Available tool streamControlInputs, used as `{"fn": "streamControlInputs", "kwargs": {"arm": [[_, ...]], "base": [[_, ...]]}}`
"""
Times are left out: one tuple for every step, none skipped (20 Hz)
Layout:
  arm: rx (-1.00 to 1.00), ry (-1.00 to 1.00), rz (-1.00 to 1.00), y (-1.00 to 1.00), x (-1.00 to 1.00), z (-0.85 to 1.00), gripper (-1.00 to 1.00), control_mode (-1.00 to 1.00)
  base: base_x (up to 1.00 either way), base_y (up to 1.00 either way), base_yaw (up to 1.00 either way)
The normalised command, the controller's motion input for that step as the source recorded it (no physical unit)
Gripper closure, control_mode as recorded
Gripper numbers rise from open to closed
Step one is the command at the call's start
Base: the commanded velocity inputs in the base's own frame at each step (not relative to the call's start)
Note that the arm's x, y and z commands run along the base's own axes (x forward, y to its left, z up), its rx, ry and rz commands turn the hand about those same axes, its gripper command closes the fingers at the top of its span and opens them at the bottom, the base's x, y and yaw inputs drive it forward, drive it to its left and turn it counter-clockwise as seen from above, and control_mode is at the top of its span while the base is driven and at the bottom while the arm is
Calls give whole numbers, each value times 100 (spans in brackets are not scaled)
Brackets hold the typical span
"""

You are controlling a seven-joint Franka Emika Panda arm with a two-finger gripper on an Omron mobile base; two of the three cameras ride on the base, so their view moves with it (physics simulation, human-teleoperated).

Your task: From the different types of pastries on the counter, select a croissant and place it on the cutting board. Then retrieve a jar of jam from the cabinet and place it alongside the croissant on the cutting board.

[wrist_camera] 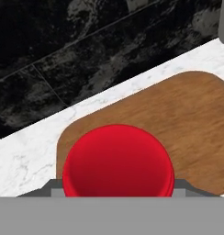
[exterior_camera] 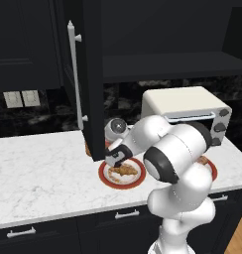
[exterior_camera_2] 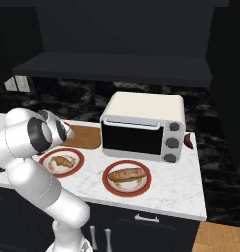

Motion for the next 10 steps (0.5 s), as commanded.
{"fn": "streamControlInputs", "kwargs": {"arm": [[0, 1, 0, 0, 4, -6, 100, -100], [0, 3, 0, 0, 6, -19, 100, -100], [0, 9, 0, 0, 2, -29, 100, -100], [0, 12, 0, 0, 0, -39, 100, -100], [0, 13, 0, 1, 0, -41, 100, -100], [0, 11, 0, 0, 0, -32, 100, -100], [0, 4, 0, 0, 7, -14, 100, -100], [0, 4, 0, 0, 18, -13, 100, -100], [0, 4, 0, 0, 20, -12, 100, -100], [0, 5, 0, 0, 22, -13, 100, -100]], "base": [[0, 0, 0], [0, 0, 0], [0, 0, 0], [0, 0, 0], [0, 0, 0], [0, 0, 0], [0, 0, 0], [0, 0, 0], [0, 0, 0], [0, 0, 0]]}}
